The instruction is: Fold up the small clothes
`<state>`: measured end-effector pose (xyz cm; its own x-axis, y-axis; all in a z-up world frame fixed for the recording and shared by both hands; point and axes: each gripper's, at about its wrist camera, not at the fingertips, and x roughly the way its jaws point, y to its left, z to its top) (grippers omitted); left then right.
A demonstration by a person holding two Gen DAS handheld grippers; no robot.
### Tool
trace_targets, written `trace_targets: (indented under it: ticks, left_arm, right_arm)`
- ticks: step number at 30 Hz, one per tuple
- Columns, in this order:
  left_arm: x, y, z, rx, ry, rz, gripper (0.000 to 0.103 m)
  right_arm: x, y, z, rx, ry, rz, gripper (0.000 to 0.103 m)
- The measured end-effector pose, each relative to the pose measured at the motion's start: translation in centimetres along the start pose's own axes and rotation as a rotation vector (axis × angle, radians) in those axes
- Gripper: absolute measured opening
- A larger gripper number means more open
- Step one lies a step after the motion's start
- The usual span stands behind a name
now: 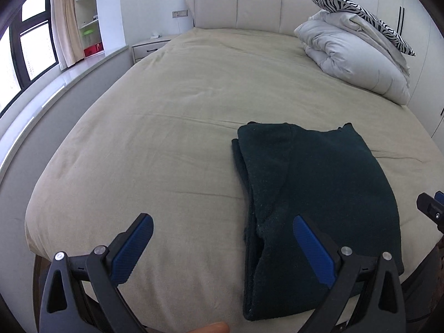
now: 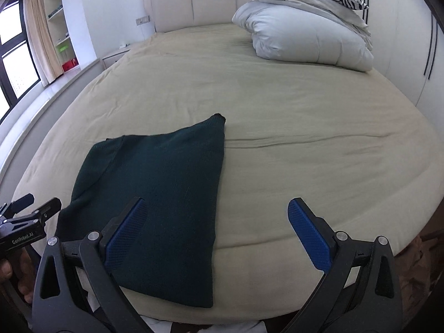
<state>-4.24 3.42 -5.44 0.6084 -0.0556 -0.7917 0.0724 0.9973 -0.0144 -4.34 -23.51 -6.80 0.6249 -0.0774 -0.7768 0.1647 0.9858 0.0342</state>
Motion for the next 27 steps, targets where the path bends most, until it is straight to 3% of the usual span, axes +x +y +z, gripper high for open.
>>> trace_targets:
  ticks: [11, 27]
  left_arm:
    - [0.9, 0.6, -0.5, -0.007, 0.025, -0.007, 0.103]
    - [1.1, 0.7, -0.4, -0.006, 0.035, 0.003, 0.103]
  right_arm:
    - [3.3, 1.2, -1.2, -0.011, 0.055, -0.023, 0.103]
    - [2.8, 1.4, -1.2, 0.002, 0.064, -0.012, 0.103]
